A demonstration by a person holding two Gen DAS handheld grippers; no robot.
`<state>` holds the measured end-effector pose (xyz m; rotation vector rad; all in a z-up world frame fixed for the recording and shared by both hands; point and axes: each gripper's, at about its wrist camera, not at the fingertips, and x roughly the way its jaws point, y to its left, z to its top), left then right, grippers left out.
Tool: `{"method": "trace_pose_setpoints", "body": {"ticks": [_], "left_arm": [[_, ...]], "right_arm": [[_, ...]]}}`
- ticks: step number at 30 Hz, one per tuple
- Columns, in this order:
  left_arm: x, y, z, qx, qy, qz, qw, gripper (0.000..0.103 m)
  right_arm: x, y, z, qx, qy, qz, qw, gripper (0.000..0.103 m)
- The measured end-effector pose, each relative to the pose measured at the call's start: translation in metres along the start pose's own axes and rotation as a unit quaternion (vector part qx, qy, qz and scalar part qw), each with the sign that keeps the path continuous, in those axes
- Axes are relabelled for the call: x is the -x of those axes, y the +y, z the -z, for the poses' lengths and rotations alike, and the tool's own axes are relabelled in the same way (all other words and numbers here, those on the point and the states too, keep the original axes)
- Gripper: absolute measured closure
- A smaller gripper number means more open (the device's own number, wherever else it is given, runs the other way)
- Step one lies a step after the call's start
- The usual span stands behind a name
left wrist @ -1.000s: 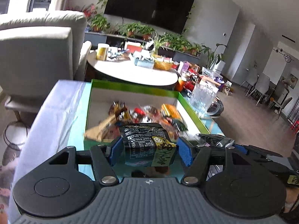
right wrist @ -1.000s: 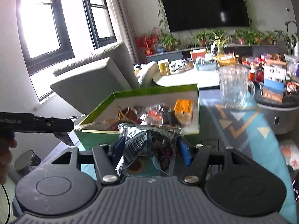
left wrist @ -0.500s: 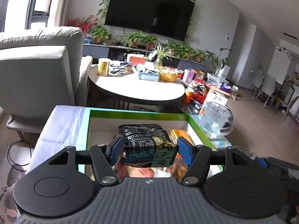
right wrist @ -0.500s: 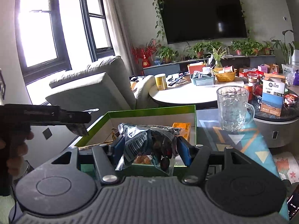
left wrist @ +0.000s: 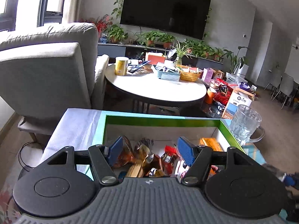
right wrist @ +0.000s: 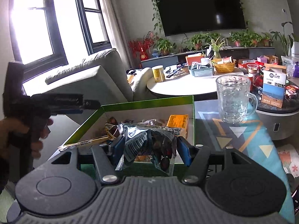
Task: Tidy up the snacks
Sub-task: 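Open the left tool to drop the black packet while the right tool releases the silver bag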
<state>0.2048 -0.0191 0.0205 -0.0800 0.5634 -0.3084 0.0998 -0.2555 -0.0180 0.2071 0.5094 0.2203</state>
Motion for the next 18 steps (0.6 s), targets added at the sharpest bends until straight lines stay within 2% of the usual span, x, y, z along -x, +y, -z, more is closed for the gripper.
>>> {"method": "trace_pose_setpoints", "body": {"ticks": [9,13,18], "left_arm": [[0.037,0.012,0.015,0.011,-0.006,0.016,0.9998,0.038],[0.055,0.020,0.031,0.012,0.009,0.015,0.9998,0.037],[0.069,0.030,0.048,0.009,0.031,-0.004,0.9995,0.037]], "right_arm": [[-0.013,0.009,-0.007,0.009,0.003,-0.010,1.000,0.066],[-0.031,0.012,-0.015,0.008,0.006,-0.012,1.000,0.066],[-0.054,0.021,-0.029,-0.005,-0.003,-0.025,1.000,0.066]]}}
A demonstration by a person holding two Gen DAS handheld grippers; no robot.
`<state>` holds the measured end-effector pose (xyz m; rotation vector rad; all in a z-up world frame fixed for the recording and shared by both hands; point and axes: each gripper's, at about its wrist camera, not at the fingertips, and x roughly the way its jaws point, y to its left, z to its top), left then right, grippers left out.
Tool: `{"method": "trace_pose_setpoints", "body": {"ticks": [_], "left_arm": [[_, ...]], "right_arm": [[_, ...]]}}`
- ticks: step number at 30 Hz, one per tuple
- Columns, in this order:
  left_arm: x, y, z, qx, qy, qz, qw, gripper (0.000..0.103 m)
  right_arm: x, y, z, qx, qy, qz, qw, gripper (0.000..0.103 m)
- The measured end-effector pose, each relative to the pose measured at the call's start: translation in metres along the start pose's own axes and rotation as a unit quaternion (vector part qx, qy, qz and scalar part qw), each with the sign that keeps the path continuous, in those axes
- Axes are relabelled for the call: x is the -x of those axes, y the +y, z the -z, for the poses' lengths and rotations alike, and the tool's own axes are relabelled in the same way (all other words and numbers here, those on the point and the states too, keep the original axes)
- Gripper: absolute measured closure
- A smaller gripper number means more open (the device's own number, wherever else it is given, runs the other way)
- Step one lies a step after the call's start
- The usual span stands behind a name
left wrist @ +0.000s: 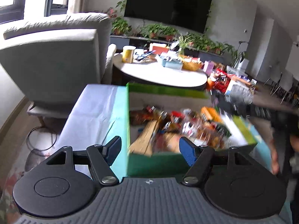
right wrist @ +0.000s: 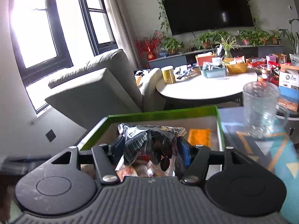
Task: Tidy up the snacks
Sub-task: 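Open the left tool to drop the black packet while the right tool releases the silver bag, then lower the left tool and grasp the black wrapped candy on the cloth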
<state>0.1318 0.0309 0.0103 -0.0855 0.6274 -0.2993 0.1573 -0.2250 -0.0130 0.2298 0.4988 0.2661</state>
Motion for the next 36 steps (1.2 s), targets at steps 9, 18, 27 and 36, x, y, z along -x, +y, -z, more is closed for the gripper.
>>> {"method": "trace_pose_setpoints", "body": {"ticks": [9,18,27,36], "left_arm": [[0.010,0.017,0.010,0.019,0.012,-0.007,0.9997,0.037],[0.007,0.010,0.019,0.013,0.024,0.001,0.9996,0.037],[0.000,-0.009,0.025,0.004,0.043,0.026,0.9987,0.037],[-0.023,-0.041,0.040,0.001,0.085,0.031,0.9958,0.033]], "right_arm": [[-0.031,0.011,-0.005,-0.007,0.003,0.019,1.000,0.066],[-0.029,0.009,0.007,-0.011,-0.004,0.049,0.999,0.065],[0.018,-0.004,0.016,-0.042,-0.018,0.018,0.999,0.065],[0.064,-0.013,0.043,-0.038,0.008,-0.008,0.999,0.065]]}}
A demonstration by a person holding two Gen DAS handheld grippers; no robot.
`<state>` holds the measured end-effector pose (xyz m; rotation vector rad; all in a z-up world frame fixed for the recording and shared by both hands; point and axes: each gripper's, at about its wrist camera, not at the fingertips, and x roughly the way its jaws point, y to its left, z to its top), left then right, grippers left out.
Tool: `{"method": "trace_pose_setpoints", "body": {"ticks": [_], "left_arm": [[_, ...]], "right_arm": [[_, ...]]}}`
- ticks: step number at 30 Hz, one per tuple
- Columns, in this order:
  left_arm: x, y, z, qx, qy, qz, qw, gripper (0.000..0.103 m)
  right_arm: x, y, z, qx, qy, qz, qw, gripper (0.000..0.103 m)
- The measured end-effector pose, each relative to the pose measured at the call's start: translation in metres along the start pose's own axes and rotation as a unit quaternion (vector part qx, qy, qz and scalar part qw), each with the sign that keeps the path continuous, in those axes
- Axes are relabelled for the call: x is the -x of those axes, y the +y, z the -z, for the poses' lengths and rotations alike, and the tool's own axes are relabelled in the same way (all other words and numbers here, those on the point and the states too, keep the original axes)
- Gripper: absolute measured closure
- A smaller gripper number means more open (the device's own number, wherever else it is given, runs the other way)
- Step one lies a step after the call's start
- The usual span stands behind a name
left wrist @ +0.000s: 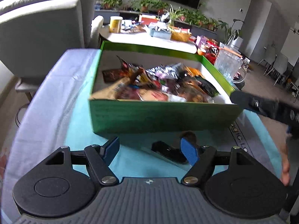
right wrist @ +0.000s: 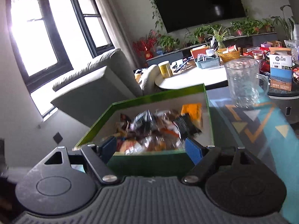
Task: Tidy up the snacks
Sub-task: 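Lower the left tool and grasp the black wrapped candy on the cloth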
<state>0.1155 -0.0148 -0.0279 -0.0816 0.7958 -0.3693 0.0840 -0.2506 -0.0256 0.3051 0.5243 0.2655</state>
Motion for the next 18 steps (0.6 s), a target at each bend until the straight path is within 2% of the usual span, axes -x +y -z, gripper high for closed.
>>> {"method": "trace_pose_setpoints", "body": {"ticks": [5,11,15,18], "left_arm": [[-0.007,-0.013,0.001,-0.002,0.003,-0.026,0.9997,0.033],[-0.020,-0.025,0.000,0.019,0.021,-0.031,0.9991,0.033],[-0.029,-0.036,-0.003,0.028,0.031,-0.041,0.9983,0.033],[-0.037,-0.046,-0.001,0.017,0.039,-0.055,0.9976,0.033]], "right_arm": [[0.003,-0.008,0.014,0.008,0.021,0.014,1.000,0.065],[0.006,-0.023,0.032,-0.013,0.042,0.034,0.998,0.065],[0.009,-0.025,0.038,-0.005,0.045,0.041,0.998,0.065],[0.012,-0.025,0.042,0.006,0.043,0.041,0.998,0.065]]}}
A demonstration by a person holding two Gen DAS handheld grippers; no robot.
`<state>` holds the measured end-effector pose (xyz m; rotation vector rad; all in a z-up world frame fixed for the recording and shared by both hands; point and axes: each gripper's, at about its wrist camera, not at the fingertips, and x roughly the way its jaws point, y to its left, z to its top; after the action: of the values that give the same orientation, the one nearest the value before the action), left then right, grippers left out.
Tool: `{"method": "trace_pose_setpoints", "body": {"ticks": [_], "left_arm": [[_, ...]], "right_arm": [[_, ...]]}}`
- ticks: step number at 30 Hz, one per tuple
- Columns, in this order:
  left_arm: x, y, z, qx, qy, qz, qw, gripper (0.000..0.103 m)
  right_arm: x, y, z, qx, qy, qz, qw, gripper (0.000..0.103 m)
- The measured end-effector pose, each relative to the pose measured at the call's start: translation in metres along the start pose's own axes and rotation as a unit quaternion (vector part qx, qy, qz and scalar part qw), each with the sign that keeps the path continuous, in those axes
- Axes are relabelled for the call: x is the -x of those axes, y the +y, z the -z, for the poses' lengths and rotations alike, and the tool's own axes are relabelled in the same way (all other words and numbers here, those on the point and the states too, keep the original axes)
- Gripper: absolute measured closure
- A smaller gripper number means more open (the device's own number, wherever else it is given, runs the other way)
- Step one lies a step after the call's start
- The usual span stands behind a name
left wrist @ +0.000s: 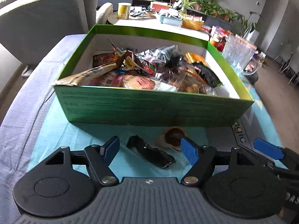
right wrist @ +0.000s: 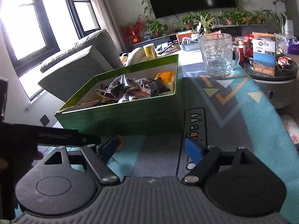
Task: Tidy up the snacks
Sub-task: 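Lower the left tool and grasp the black wrapped candy on the cloth, then grasp the round brown snack on orange wrapper with the right tool while the left tool holds the candy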
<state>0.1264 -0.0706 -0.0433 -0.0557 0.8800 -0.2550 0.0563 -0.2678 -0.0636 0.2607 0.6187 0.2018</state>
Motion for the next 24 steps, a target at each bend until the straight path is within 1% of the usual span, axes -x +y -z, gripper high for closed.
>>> {"method": "trace_pose_setpoints", "body": {"ticks": [3,5,8,11,13,15,18,24], "left_arm": [[-0.009,-0.007,0.004,-0.011,0.015,-0.015,0.9997,0.033],[-0.010,-0.010,0.006,-0.027,0.009,-0.025,0.9993,0.033],[-0.007,-0.008,0.008,-0.034,0.011,-0.030,0.9989,0.034],[-0.004,-0.005,0.009,-0.043,0.012,-0.032,0.9985,0.045],[0.001,-0.003,0.012,-0.054,0.017,-0.024,0.9981,0.052],[0.006,0.002,0.015,-0.064,0.020,-0.012,0.9977,0.064],[0.015,0.013,0.020,-0.071,0.023,0.002,0.9972,0.069],[0.027,0.037,0.028,-0.051,0.020,0.004,0.9985,0.072]], "right_arm": [[0.000,0.001,0.005,0.014,0.003,0.002,1.000,0.065],[0.000,-0.001,0.008,0.016,0.006,0.000,1.000,0.065],[0.000,-0.003,0.009,0.013,0.008,-0.001,1.000,0.065],[0.000,-0.003,0.010,0.011,0.009,-0.001,1.000,0.065],[0.000,-0.003,0.011,0.010,0.010,-0.001,1.000,0.065],[-0.001,-0.002,0.011,0.011,0.011,-0.002,1.000,0.065],[-0.002,0.002,0.010,0.014,0.012,-0.008,1.000,0.065],[-0.017,0.019,0.011,0.022,0.022,-0.027,0.999,0.065]]}}
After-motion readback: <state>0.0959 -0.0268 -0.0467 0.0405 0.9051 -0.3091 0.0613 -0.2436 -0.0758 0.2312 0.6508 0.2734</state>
